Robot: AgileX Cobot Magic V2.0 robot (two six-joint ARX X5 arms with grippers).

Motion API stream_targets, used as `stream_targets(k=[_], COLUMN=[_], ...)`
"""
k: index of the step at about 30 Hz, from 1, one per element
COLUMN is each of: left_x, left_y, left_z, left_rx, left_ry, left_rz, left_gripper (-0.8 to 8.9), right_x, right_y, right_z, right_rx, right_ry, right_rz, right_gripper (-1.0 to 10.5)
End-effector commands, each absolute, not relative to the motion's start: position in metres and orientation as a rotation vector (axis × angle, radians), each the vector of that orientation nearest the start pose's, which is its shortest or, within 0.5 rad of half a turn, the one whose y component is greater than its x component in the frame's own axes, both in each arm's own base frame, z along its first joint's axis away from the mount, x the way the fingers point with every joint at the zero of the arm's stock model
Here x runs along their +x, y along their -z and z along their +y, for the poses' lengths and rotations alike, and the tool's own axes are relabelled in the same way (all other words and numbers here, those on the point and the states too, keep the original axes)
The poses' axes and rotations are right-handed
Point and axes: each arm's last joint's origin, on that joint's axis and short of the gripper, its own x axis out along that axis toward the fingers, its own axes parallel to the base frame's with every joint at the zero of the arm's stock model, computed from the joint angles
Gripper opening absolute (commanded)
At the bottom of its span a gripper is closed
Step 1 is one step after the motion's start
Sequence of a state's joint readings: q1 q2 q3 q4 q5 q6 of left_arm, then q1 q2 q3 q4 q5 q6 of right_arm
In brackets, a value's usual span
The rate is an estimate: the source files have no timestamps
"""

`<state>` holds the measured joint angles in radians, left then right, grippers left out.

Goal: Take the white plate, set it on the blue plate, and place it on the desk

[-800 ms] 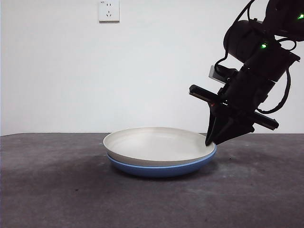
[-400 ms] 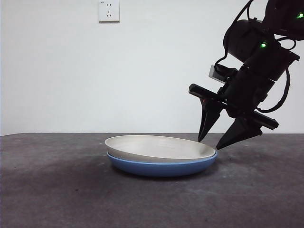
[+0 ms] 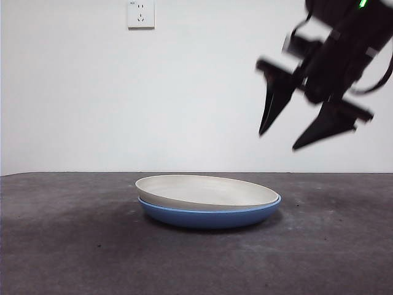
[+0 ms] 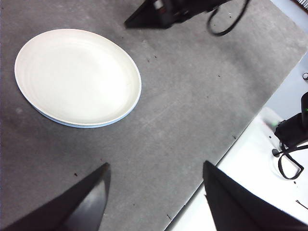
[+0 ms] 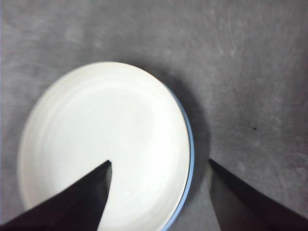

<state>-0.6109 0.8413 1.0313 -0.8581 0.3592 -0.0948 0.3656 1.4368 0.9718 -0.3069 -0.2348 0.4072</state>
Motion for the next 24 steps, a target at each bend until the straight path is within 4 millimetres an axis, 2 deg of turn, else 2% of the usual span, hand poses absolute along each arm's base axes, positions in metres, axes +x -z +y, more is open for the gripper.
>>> stream_targets(k=[1,5,11,17,24], left_x=[0.115,0.116,0.116,0.116,0.116], left_y=[-0.349,-0.349,-0.35,-0.35,-0.35], left_z=[-0.094,-0.094,-0.095,-0.095,-0.095], left_rx=[0.0,-0.001,-0.002,-0.001,-0.002], left_ry=[0.908,0.908,0.909,0.909,0.909], left_rz=[0.723,0.721,0.713,0.714,0.715], left_gripper=[3.08,3.08,3.08,3.08,3.08], right_x=[0.261,0.228,0.179,0.136,0.107], right_y=[-0.269,-0.298,-0.326,-0.333,-0.331], right_z=[0.11,0.1,0.083,0.068,0.057], right_rx=[0.259,0.211,0.202,0.162,0.137], right_ry=[-0.462,-0.522,-0.612,-0.658,-0.656], right_rz=[0.826,0.776,0.742,0.804,0.886], right_gripper=[3.1,3.1,3.1,3.1,3.1])
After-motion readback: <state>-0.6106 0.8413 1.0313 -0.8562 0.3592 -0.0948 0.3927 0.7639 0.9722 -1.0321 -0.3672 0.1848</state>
